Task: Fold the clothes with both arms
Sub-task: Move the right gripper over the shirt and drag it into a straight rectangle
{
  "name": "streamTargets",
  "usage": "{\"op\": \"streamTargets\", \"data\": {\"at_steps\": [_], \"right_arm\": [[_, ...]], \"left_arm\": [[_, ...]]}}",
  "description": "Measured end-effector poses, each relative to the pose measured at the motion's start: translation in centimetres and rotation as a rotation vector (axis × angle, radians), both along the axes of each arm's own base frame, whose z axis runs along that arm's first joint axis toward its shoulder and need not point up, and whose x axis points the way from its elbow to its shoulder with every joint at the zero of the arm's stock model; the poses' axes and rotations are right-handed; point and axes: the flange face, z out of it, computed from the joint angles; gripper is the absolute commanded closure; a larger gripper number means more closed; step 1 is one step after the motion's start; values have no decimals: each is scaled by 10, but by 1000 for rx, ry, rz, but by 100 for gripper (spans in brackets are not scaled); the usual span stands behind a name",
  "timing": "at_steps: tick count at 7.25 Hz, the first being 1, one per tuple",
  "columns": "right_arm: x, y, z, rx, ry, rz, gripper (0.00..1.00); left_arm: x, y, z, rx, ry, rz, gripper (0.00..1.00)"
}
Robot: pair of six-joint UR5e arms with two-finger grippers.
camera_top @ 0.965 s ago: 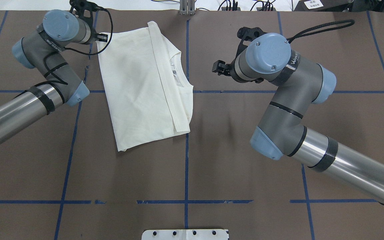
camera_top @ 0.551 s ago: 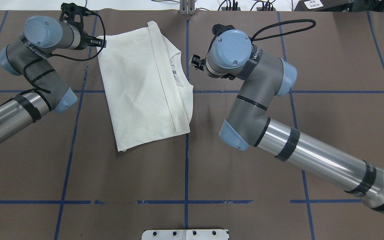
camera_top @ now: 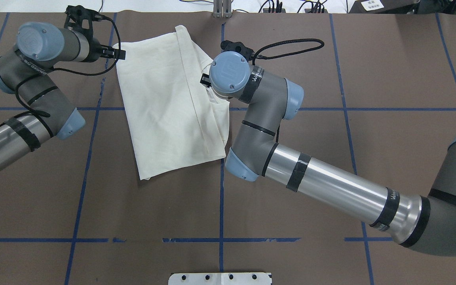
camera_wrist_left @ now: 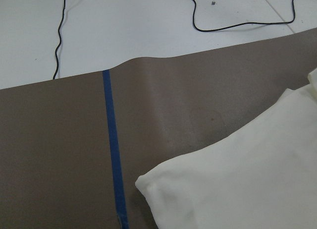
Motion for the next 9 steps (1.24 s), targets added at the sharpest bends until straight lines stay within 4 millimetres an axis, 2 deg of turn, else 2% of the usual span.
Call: {"op": "streamTargets", "data": {"at_steps": [2,5,6,7,9], "right_arm": [[-14,9,8,2,23,-9,53],[-23,16,18,0,45,-22,53],[-25,18,20,0,51,-22,60],[-27,19,21,1,54,-23,75],[-30,22,23,0,58,-26,79]], "left_arm": [[0,0,1,0,0,0,0],[0,1,1,0,0,1,0],[0,1,1,-1,0,1,0],[1,1,1,-1,-1,1,0],[1,1,1,-1,-1,2,0]]}}
